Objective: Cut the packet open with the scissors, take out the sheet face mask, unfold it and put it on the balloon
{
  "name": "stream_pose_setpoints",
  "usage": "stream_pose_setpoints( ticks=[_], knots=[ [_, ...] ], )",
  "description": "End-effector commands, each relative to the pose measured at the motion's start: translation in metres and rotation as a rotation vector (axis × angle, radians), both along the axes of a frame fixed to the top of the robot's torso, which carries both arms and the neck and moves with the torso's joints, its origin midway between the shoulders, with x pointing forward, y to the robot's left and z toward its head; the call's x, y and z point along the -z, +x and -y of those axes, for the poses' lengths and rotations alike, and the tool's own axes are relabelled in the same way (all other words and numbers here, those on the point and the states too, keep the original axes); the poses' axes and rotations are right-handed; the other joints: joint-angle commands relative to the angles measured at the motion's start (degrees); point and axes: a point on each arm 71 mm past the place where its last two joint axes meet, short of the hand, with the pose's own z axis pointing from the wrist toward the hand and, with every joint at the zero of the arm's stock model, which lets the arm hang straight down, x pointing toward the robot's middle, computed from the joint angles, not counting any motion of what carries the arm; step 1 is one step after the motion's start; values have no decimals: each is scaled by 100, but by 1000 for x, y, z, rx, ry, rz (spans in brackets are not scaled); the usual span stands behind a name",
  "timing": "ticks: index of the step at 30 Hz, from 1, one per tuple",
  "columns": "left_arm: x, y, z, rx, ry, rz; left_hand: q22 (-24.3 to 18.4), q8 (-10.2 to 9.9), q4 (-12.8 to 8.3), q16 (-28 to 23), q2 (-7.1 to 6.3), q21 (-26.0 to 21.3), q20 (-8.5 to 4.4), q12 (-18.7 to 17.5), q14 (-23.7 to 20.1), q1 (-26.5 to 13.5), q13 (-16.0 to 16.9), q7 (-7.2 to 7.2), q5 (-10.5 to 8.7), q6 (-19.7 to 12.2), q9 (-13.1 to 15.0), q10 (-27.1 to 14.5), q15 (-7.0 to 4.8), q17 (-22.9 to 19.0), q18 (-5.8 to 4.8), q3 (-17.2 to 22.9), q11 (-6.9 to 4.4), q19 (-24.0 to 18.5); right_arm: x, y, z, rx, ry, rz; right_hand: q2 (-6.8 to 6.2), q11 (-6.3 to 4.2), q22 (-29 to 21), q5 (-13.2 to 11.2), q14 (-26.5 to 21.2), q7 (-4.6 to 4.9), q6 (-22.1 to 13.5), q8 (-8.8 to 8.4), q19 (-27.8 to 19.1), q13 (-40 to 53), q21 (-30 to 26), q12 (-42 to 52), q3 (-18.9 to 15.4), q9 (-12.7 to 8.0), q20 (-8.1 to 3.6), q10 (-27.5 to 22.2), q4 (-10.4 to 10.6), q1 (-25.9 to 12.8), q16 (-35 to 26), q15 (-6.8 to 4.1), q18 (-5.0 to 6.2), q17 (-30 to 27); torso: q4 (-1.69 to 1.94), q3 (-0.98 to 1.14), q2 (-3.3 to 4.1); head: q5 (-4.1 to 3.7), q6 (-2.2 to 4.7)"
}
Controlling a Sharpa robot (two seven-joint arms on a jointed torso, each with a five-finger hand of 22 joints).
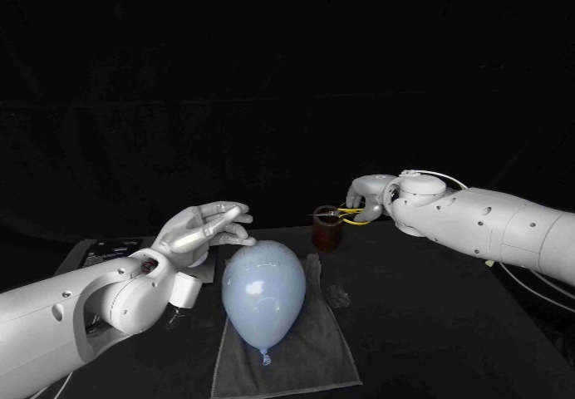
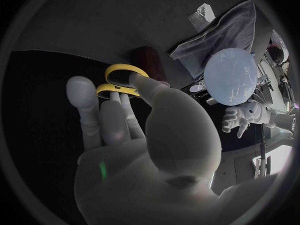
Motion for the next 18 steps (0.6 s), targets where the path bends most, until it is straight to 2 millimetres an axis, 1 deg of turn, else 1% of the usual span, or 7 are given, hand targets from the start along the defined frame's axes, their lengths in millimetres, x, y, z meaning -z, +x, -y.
stream_pose_setpoints(
  ticks=[1,14,18],
  knots=[
    [-2,0,2,13,-5,9,-3,-34,-9,-25,41,20,7,-18,0,25,-6,491,-2,33,-7,21,15,-8,64,20,6,32,0,0,-1,-3,-20,-13,50,-1,36,20,96,-4,55,20,55,6,41,38,45,8,-7,49,-2,-10,30,-45,-4,28,2,-1,3,-9,-4],
    [-2,0,2,13,-3,7,-4,-33,-12,-27,44,22,7,-19,-2,31,-10,489,-2,43,-9,33,15,-11,63,22,5,33,-1,3,-2,5,-23,-9,51,0,47,22,97,6,67,18,61,5,48,52,59,8,-7,70,4,-25,36,-37,-8,25,4,2,19,-22,8],
    [-2,1,1,13,-3,7,-4,-33,-12,-27,44,22,7,-19,-2,31,-10,489,-2,43,-9,33,15,-11,63,22,5,33,-2,3,-2,5,-23,-5,53,10,62,26,98,21,80,14,66,5,55,71,80,7,1,101,5,-34,44,-20,-15,24,-1,-5,22,-27,4]
  ],
)
